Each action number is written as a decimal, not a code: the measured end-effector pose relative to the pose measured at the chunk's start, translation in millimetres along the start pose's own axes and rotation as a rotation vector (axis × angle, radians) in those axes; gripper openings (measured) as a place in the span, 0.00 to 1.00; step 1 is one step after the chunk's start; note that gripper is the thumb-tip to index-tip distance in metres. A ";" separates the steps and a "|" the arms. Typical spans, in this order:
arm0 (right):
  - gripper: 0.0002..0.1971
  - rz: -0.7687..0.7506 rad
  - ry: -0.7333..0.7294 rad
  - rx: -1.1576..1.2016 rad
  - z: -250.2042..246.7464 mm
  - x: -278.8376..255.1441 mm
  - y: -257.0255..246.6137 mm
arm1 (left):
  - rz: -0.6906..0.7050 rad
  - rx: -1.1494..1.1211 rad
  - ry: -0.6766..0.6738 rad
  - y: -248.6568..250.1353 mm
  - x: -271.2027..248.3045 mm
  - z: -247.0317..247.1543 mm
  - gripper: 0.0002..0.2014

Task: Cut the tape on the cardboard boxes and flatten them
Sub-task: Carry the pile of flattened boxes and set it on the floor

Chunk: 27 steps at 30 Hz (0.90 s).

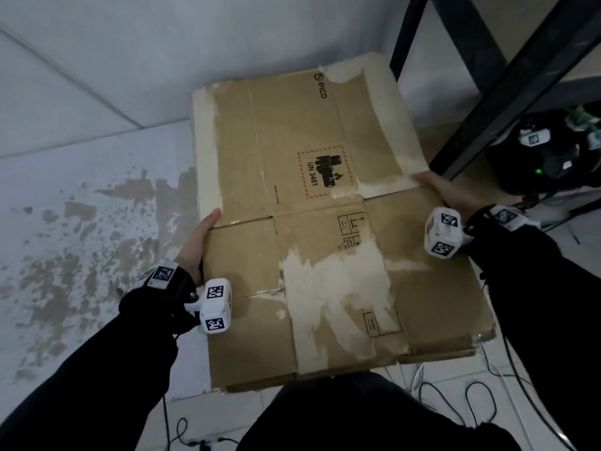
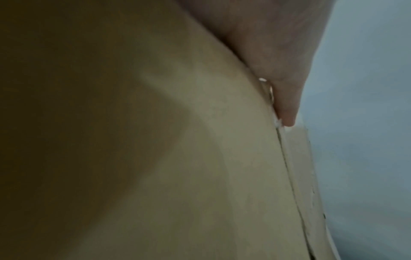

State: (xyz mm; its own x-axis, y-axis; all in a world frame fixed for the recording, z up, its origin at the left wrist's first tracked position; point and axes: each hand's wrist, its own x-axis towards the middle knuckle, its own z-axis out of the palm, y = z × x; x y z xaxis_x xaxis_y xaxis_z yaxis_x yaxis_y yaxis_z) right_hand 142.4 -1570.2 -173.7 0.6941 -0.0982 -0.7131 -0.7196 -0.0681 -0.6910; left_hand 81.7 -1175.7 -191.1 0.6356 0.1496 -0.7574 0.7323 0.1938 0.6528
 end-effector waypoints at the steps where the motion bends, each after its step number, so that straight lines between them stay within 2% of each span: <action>1: 0.16 -0.027 0.025 0.030 2.6 -2.2 -0.1 | 0.011 -0.001 0.000 0.0 0.3 -0.6 0.20; 3: 0.15 -0.068 0.047 0.067 10.6 -6.6 4.6 | 0.033 0.014 -0.006 -0.3 -1.1 -1.5 0.19; 6: 0.18 0.019 -0.032 0.105 21.7 -14.5 19.0 | 0.018 0.046 -0.012 -8.1 -7.9 -10.0 0.20; 9: 0.25 0.041 -0.039 0.121 28.0 -23.1 43.8 | -0.022 0.043 0.014 -24.7 -19.8 -27.2 0.22; 12: 0.25 -0.033 0.005 0.106 38.8 -37.3 71.4 | -0.038 0.007 0.072 -45.8 -34.6 -47.5 0.31; 13: 0.27 -0.047 0.016 0.095 42.6 -40.3 76.2 | -0.032 -0.002 0.095 -51.5 -39.7 -52.8 0.33; 15: 0.37 -0.030 0.016 0.040 47.0 -45.1 78.3 | 0.001 -0.005 0.115 -58.7 -51.8 -59.2 0.28; 18: 0.44 -0.058 -0.003 -0.057 46.8 -54.0 67.6 | 0.062 -0.053 0.136 -61.8 -74.7 -64.6 0.24; 22: 0.42 -0.218 -0.048 -0.064 46.4 -72.6 37.8 | 0.194 -0.116 0.157 -57.8 -113.3 -66.7 0.29; 25: 0.44 -0.294 -0.092 -0.095 47.7 -89.3 10.8 | 0.274 -0.160 0.152 -54.1 -146.6 -64.9 0.29; 27: 0.43 -0.341 -0.147 -0.124 55.4 -99.7 -7.5 | 0.330 -0.213 0.211 -53.2 -169.0 -67.4 0.28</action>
State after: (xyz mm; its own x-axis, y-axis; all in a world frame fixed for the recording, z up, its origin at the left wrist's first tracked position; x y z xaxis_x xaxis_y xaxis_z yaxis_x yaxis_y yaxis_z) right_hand 79.6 -1504.8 -103.9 0.8829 0.0937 -0.4602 -0.4374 -0.1928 -0.8784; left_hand -81.2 -1145.9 -98.8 0.7470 0.4270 -0.5096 0.4180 0.2945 0.8594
